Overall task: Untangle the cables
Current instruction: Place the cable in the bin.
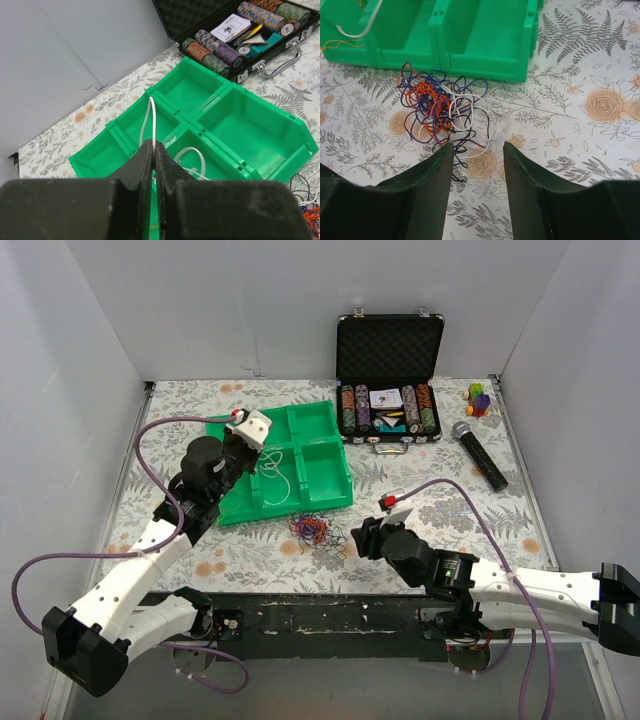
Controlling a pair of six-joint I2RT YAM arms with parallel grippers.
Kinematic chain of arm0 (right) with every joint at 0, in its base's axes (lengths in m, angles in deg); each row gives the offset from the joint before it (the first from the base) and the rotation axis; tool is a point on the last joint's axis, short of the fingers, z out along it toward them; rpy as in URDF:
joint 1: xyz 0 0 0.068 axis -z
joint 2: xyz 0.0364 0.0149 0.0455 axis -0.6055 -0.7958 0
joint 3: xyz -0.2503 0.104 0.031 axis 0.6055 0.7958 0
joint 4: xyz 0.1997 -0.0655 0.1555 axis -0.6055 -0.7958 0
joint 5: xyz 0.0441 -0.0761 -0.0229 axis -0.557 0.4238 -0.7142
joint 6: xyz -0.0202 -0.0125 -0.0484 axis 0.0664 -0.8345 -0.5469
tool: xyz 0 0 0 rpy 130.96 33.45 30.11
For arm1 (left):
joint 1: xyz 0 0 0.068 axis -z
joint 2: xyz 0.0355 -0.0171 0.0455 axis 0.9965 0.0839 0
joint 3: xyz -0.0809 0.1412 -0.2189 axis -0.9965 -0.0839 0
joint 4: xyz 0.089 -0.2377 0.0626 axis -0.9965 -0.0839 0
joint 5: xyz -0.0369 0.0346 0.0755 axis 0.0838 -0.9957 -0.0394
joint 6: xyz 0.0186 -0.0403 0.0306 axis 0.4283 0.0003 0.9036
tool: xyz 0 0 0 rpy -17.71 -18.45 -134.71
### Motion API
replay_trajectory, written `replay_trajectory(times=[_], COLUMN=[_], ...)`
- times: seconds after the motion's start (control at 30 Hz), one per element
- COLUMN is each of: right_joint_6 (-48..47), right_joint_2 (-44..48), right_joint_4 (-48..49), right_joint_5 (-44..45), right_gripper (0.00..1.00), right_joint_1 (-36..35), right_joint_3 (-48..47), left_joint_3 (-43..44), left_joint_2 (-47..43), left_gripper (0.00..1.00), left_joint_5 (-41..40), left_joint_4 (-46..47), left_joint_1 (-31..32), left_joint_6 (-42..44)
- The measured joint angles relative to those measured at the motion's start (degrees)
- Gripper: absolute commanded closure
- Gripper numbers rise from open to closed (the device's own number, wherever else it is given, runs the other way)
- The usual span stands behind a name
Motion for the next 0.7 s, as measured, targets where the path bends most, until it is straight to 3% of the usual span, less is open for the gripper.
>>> replay_trajectory(times=[0.7], right_joint_6=[-0.7], right_joint_2=[0.4], right_joint_4=[2.4], right_joint_5=[-1.7], right_gripper=[0.49], right_joint_1=[0.0], right_joint_3=[0.7], left_joint_3=[-11.0], left_joint_2=[8.7], left_gripper=[1.00], left_joint_5=[0.5], left_joint_4=[16.2], left_joint_1=[-2.1], left_joint_6=[3.4])
